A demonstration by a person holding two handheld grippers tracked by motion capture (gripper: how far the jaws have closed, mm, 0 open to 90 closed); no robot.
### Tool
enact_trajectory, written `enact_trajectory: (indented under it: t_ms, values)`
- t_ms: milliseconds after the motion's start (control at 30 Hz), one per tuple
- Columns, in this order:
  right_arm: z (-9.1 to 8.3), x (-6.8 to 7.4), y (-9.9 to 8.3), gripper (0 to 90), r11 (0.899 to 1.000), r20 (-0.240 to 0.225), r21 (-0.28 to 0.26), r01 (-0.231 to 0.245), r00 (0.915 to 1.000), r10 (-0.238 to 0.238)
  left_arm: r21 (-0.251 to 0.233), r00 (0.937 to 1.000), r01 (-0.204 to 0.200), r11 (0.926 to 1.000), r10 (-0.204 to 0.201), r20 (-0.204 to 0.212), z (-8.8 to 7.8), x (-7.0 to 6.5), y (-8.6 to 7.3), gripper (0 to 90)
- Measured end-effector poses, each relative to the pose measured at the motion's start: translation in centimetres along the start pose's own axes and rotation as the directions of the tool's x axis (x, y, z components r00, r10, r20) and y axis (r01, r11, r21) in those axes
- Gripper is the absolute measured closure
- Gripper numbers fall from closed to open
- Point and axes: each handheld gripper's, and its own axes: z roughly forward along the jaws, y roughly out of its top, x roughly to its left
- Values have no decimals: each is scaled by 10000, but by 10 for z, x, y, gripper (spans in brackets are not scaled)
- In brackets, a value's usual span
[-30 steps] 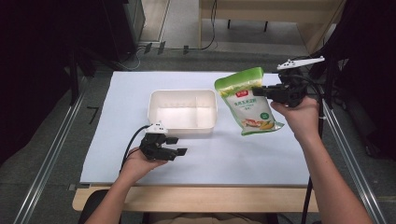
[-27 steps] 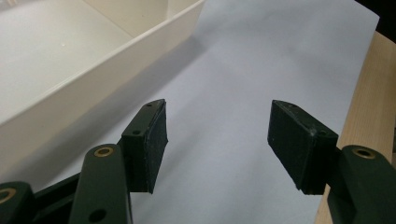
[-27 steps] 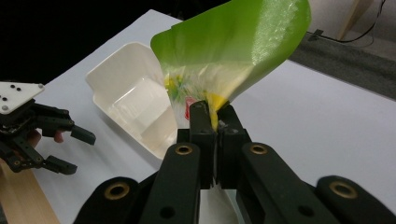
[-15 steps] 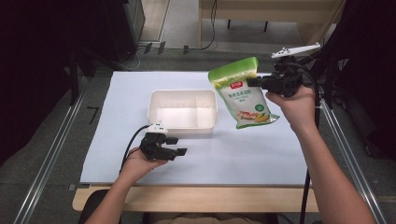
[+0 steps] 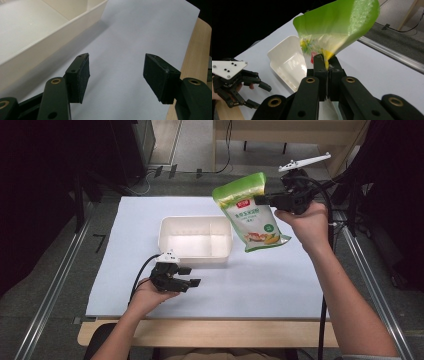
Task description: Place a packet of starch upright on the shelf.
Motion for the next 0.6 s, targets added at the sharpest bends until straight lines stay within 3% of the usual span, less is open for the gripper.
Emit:
enact_trajectory:
  t_ms: [600]
  values:
    - [20,22,35,897,9992,-92,-2,388,9992,-388,54,9999,-44,10000,43,104,0,0,0,387]
